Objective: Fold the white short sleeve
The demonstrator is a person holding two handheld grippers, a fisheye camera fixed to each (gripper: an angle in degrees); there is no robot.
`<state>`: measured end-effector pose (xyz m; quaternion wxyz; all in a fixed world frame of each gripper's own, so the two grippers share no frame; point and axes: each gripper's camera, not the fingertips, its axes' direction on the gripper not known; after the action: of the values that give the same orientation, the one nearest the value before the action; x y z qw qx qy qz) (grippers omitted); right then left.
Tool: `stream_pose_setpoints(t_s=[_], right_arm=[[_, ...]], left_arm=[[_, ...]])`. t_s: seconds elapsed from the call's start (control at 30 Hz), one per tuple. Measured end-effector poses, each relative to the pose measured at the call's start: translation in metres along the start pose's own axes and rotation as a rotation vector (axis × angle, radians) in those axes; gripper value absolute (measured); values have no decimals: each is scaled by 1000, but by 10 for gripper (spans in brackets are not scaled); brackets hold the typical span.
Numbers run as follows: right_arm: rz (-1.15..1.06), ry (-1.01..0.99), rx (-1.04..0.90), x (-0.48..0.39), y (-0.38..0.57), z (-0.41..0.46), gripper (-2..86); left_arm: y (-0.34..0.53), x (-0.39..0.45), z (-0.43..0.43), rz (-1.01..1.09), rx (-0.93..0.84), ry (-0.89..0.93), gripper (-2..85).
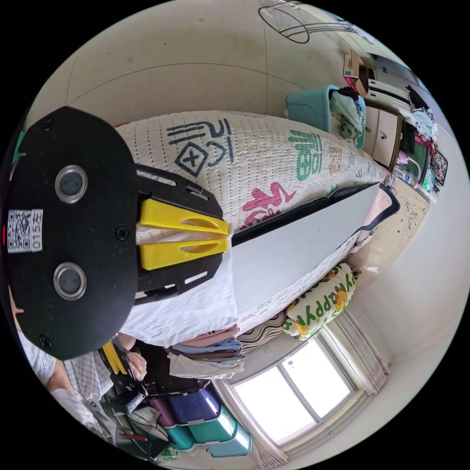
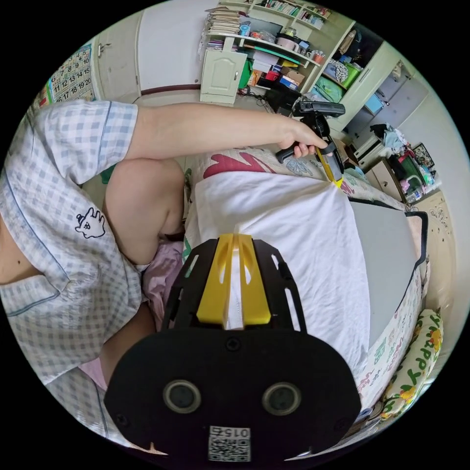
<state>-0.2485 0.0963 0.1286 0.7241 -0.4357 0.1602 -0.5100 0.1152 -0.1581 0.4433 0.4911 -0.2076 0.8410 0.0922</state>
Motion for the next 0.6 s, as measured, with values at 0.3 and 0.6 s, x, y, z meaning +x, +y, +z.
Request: stream_pose_setpoints(t_s=[0.3,0.6], right_arm=[[164,-125,166,6,126,-67,54],[821,171,427,33,345,-114,38]], left_arm=[[8,16,-24,47,-67,-44,62],[-6,150,-45,339,74,16,63]])
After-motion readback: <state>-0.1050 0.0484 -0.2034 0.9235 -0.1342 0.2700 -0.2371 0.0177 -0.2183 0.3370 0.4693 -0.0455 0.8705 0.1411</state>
